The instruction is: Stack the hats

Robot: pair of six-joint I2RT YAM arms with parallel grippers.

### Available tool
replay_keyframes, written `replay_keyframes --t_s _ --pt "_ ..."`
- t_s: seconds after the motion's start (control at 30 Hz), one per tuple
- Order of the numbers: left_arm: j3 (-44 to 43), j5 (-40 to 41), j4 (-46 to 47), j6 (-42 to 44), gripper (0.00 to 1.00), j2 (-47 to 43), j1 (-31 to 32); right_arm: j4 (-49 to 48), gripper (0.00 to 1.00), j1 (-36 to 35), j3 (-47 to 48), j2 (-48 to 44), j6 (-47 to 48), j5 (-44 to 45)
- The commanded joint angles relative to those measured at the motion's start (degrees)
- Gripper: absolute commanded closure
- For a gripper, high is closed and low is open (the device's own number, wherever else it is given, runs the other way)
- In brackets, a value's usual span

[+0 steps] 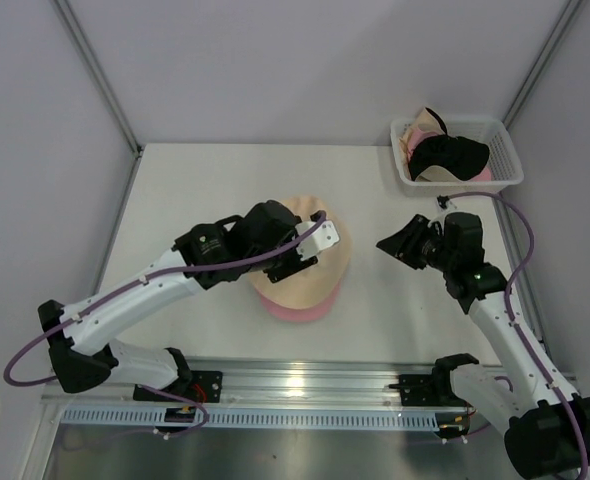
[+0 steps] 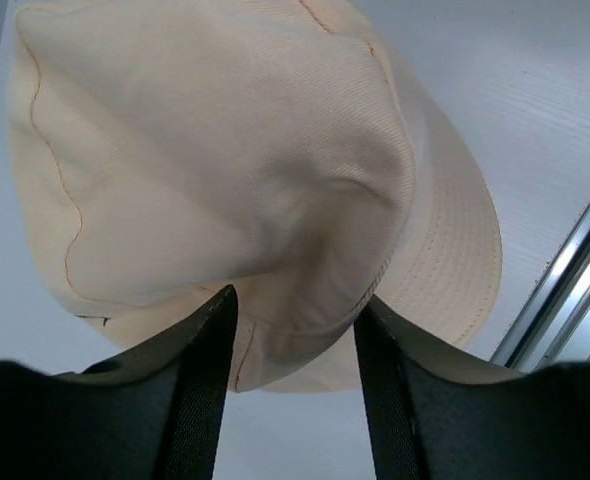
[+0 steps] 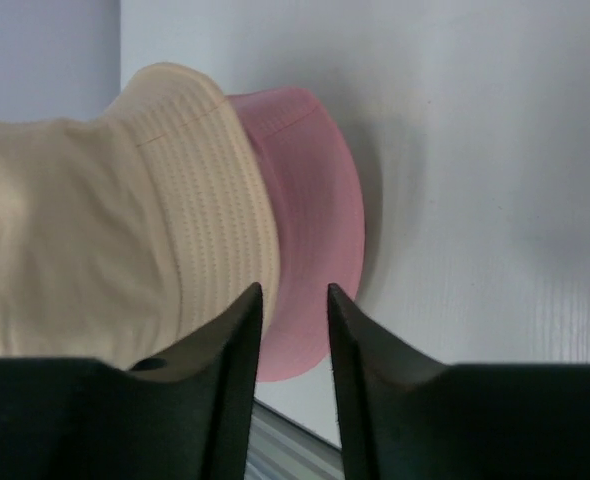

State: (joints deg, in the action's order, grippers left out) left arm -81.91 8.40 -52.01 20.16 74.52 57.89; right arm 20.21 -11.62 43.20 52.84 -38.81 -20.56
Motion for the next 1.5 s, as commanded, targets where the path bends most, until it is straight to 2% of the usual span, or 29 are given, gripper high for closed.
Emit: replay_keyframes --t_s 0.0,0.1,0.13,0.17,0.2,0.27,0.3,0.37,0.4,0.43,0.47,0.5,0.53,0.6,0.63,0.67,0.73,0.77,0.97,1.17,1.33,1.43,1.47 --pt "-2.12 0.82 0.76 -5.56 0.46 -2.44 0.73 -9.64 0.61 0.01 -1.00 -0.28 -4.68 -4.04" --pt "1.29 6.52 6.12 -10.03 0.28 -8.57 0.65 -17.82 0.47 0.19 -2.24 0.07 -7.76 -7.91" --pt "2.10 8.71 7.70 -11.62 0.03 -10.43 0.65 -19.23 0.42 0.10 -2.33 0.42 -8.04 -8.96" --pt "3.32 11.95 9.71 -13.20 0.01 -12.36 0.56 -21.94 0.38 -0.33 -2.42 1.21 -7.95 -9.41" --pt "4.20 13.29 10.34 -16.09 0.01 -16.38 -0.14 -22.49 0.29 -0.68 -2.42 1.74 -7.95 -9.59" --pt "5.26 15.32 11.49 -20.06 0.00 -20.80 -1.80 -25.63 0.26 -1.56 -3.29 2.62 -7.86 -10.03" --pt "5.62 14.80 12.27 -25.56 0.01 -23.08 -5.03 -27.31 0.25 -1.83 -4.08 3.58 -8.38 -10.03" --pt "7.90 12.96 13.24 -31.03 0.01 -29.94 -9.52 -33.52 0.25 -2.27 -7.07 4.72 -10.49 -10.12" --pt "8.78 10.43 13.86 -36.46 0.01 -31.96 -14.86 -34.78 0.27 -3.05 -7.86 5.95 -11.02 -8.64" --pt "11.31 9.80 13.60 -39.82 0.01 -34.77 -17.26 -35.32 0.29 -3.67 -8.30 6.66 -11.11 -7.41" --pt "12.03 9.70 12.56 -43.33 0.01 -35.40 -21.81 -35.32 0.29 -4.29 -8.57 7.36 -10.33 -6.17" --pt "13.34 9.61 11.15 -50.59 0.01 -35.58 -24.11 -35.67 0.29 -5.25 -8.66 8.06 -9.98 -5.21" --pt "14.14 8.22 8.36 -54.14 0.00 -35.50 -26.23 -36.28 0.28 -5.52 -8.83 9.55 -9.71 -4.24" --pt "19.74 3.49 8.50 -61.45 0.00 -35.67 -32.82 -39.62 0.24 -5.61 -9.89 11.05 -10.58 -4.23" --pt "21.42 -2.46 11.81 -63.65 0.00 -36.11 -34.67 -40.94 0.23 -5.52 -10.15 12.54 -11.20 -4.32" --pt "27.88 -5.13 14.02 -67.93 0.01 -37.51 -37.82 -43.82 0.23 -5.35 -10.76 13.33 -12.51 -4.58" --pt "32.05 -9.61 18.32 -71.74 0.03 -39.36 -40.47 -47.86 0.23 -5.17 -11.21 15.35 -14.36 -5.02" --pt "37.21 -13.29 22.09 -75.76 0.03 -40.93 -42.49 -49.55 0.23 -5.17 -11.56 15.80 -16.19 -5.19" --pt "47.36 -19.56 33.44 -86.59 0.06 -43.58 -43.91 -53.43 0.25 -6.66 -11.47 18.78 -18.41 -5.37" --pt "53.07 -21.67 40.65 -90.11 0.08 -43.14 -45.75 -51.41 0.30 -7.63 -11.82 20.20 -19.11 -4.93" --pt "60.10 -25.45 51.47 -94.07 0.17 -42.62 -46.90 -52.73 0.35 -7.89 -13.05 19.94 -20.25 -5.02" --pt "60.38 -26.77 55.08 -93.73 0.25 -41.66 -46.90 -52.64 0.41 -8.25 -13.14 19.58 -20.17 -4.76" --pt "59.85 -26.86 55.00 -93.55 0.26 -41.48 -46.90 -52.55 0.46 -8.42 -13.23 19.50 -19.91 -4.67"
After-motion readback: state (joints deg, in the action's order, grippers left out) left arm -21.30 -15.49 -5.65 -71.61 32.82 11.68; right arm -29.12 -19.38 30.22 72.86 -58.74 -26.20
